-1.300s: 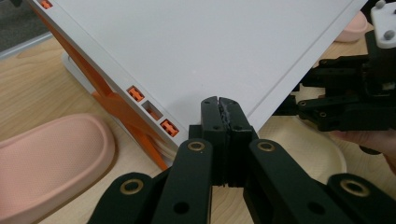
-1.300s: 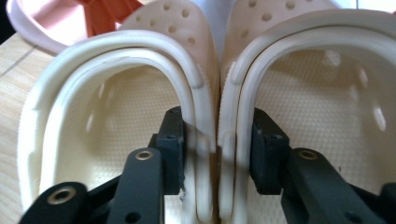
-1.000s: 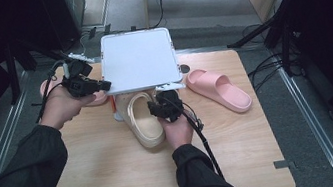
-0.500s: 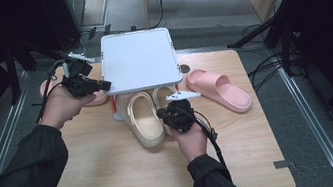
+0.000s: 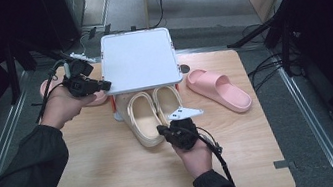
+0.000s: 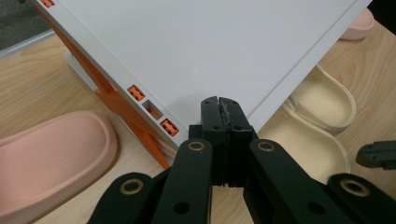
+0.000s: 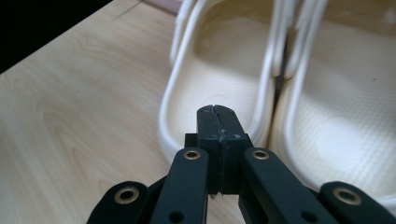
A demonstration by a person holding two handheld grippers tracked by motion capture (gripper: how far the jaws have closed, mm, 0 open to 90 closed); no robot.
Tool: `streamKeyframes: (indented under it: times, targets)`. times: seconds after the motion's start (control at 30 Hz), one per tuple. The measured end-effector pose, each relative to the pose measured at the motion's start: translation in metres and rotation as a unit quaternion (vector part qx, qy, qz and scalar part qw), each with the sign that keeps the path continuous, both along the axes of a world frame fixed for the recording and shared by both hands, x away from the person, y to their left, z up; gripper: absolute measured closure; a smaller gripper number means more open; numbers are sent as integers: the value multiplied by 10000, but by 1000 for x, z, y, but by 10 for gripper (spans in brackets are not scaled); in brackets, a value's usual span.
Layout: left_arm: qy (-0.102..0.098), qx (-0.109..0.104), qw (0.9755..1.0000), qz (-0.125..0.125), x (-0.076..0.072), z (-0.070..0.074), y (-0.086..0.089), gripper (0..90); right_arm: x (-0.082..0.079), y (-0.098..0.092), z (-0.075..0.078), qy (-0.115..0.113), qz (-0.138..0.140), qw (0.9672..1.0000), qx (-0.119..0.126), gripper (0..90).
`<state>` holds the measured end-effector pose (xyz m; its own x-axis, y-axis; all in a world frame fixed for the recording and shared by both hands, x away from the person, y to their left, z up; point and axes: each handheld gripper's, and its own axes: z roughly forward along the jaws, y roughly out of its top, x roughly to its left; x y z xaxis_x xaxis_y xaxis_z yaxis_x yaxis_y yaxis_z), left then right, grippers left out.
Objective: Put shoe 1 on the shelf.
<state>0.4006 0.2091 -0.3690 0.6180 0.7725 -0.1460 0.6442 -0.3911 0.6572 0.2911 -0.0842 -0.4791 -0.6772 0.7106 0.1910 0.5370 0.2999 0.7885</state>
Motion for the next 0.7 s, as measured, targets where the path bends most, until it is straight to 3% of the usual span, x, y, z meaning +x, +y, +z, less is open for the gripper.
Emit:
streamKeyframes:
  times: [0.3,0.47,0.7]
  targets:
    - [5,-10,10000,6,0,0,0,895,-16,3,-8,-12,254,9997,-13,900]
    - [6,-16,10000,5,0,0,0,896,-22,5,-19,11,351,9993,-163,900]
    - [13,-63,10000,33,0,-1,1,895,-21,8,-26,88,395,9990,-214,900]
